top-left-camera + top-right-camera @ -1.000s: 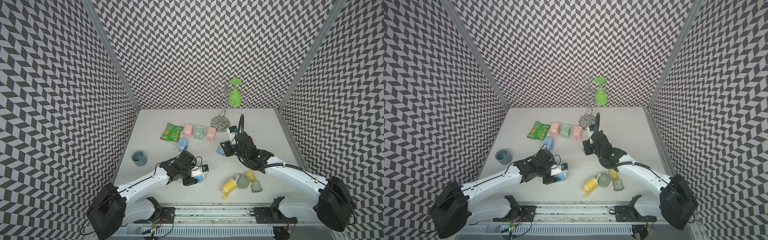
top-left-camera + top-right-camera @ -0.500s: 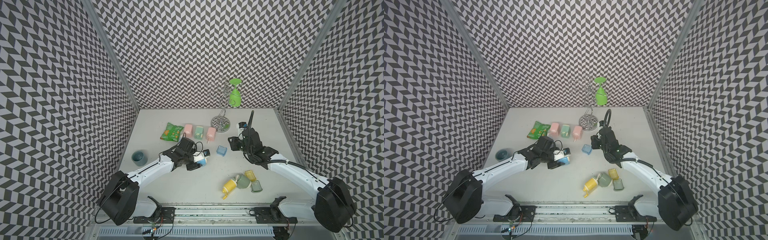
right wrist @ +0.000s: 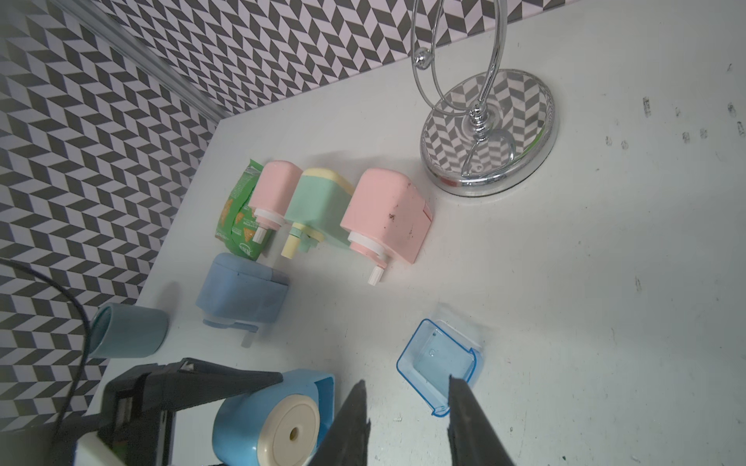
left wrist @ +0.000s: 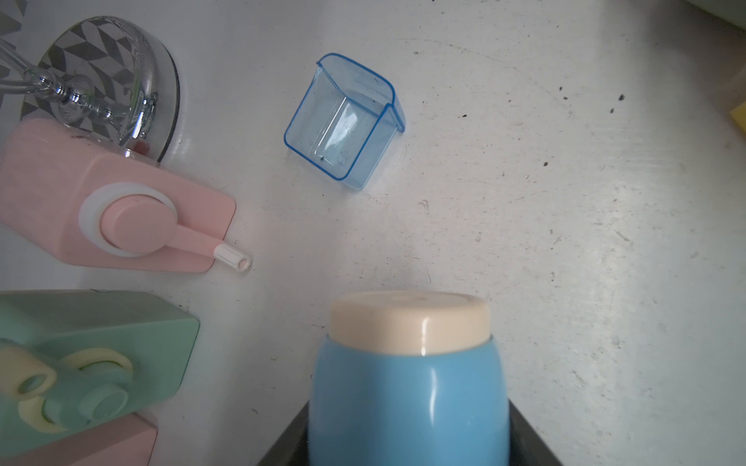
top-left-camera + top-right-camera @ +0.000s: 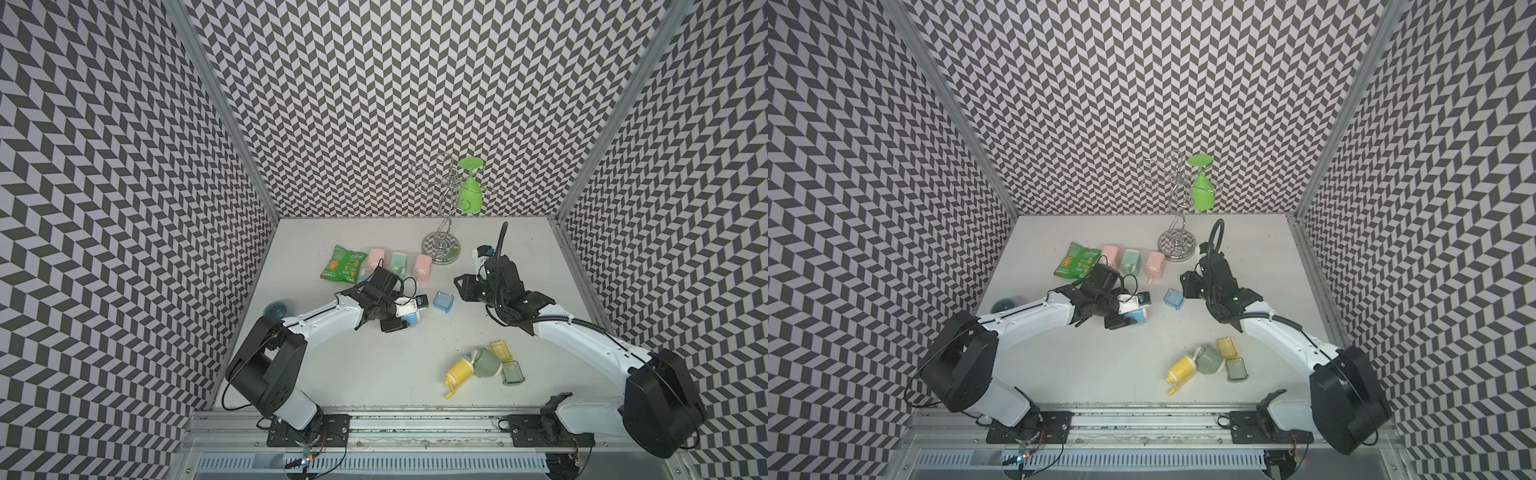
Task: Put the tray back into the pencil sharpener
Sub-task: Move the pencil sharpener to the center of the board.
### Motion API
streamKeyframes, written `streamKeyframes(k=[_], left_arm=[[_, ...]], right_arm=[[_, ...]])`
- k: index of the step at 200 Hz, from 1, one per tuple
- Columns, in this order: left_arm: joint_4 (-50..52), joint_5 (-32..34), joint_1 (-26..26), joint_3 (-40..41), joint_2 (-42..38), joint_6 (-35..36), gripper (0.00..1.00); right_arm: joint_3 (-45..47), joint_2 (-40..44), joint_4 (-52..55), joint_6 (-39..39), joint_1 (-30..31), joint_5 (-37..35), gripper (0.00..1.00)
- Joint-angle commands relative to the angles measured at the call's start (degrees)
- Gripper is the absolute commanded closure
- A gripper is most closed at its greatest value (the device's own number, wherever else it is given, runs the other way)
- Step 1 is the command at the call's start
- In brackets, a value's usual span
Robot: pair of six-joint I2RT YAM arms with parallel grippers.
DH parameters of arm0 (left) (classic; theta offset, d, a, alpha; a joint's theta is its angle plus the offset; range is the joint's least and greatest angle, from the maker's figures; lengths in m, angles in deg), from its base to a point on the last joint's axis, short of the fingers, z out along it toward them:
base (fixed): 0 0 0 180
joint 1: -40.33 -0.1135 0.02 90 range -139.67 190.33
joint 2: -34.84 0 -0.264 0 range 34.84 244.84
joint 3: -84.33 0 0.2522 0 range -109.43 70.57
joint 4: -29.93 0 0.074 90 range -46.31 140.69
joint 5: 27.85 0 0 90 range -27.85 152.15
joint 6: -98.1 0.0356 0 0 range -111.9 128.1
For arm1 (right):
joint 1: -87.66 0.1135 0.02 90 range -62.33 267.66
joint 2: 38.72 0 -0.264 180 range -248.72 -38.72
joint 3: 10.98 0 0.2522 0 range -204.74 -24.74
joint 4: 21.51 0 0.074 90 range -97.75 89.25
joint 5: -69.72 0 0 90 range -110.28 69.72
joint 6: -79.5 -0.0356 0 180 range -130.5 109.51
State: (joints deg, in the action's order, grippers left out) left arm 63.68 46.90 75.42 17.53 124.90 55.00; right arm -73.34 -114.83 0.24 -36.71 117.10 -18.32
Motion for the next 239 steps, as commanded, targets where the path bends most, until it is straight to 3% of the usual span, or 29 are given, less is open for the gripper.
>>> streamKeyframes(k=[1, 87, 164, 185, 239], left_arm=[[-0.9, -2.0, 0.0, -1.7, 0.6, 1.6, 0.60], [1.2, -1.8, -0.1, -0.6, 1.8, 6.7, 0.60], [0.7, 1.5, -0.1, -2.8, 4.9, 7.1, 0.58], [1.0, 1.1, -0.3, -3.1, 5.6, 7.0, 0.54], [0.8, 0.4, -0.7, -3.4, 5.2, 6.2, 0.31]], right_arm=[[-0.1, -0.6, -0.6, -0.2, -0.3, 0.0, 0.66], [1.8, -1.0, 1.1, -0.4, -0.7, 0.3, 0.66], [3.3, -5.9, 0.8, -3.0, -0.8, 3.4, 0.63], [2.7, -7.9, 1.2, -3.6, -0.7, 4.0, 0.57], [-0.4, -14.4, 0.9, -4.3, -0.4, 4.5, 0.51]])
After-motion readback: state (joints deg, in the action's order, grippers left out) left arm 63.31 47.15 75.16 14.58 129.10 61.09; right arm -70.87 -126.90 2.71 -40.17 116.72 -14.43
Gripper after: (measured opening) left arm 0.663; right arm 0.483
